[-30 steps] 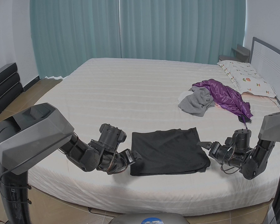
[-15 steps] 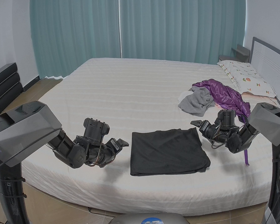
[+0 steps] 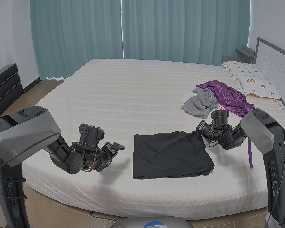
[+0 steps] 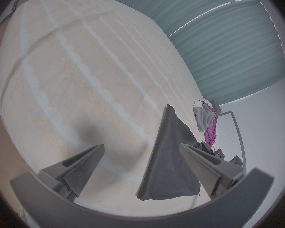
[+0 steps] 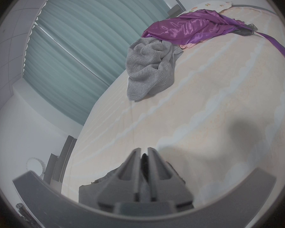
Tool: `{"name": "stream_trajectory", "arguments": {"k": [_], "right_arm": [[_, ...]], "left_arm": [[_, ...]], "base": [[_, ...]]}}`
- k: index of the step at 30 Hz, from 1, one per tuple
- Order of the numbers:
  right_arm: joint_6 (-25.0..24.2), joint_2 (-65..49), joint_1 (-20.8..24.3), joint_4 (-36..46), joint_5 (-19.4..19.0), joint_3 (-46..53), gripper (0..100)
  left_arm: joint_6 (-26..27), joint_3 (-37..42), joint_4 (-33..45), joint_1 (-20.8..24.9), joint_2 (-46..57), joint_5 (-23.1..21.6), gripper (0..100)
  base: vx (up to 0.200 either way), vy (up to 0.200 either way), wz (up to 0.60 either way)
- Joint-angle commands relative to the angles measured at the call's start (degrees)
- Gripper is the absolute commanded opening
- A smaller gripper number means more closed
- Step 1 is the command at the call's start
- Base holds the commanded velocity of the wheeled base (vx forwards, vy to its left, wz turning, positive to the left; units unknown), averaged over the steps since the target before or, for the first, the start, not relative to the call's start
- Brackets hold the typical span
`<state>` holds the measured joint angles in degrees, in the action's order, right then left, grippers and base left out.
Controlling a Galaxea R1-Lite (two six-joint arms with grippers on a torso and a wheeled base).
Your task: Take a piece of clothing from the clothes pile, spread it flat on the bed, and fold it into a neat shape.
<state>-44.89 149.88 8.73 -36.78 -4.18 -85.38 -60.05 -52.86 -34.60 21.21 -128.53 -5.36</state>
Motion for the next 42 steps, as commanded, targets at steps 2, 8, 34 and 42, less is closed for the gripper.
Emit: {"name": "stream_trajectory", "arguments": {"k": [2,8,34,42], "right_arm": [[0.0,2.1,-0.9,0.0,0.3,-1.5,0],[-0.2,1.8,-1.9,0.0,0.3,-1.3,0],[-3.7,-21.2,-2.9,-28.2,-2.4,46.6,100],[-5.0,-23.6,-2.2,-37.9,-3.0,56.7,100]], "left_arm": [[0.1,0.1,-0.1,0.1,-0.5,0.1,100],[0.1,0.1,-0.2,0.1,-0.5,0.1,100],[5.9,-19.5,6.4,6.0,-10.5,0.8,100],[8.5,-25.1,8.8,7.2,-14.2,0.2,100]], "base": [[0.000,0.000,0.00],[0.000,0.000,0.00],[0.000,0.000,0.00],[0.000,0.000,0.00]]}}
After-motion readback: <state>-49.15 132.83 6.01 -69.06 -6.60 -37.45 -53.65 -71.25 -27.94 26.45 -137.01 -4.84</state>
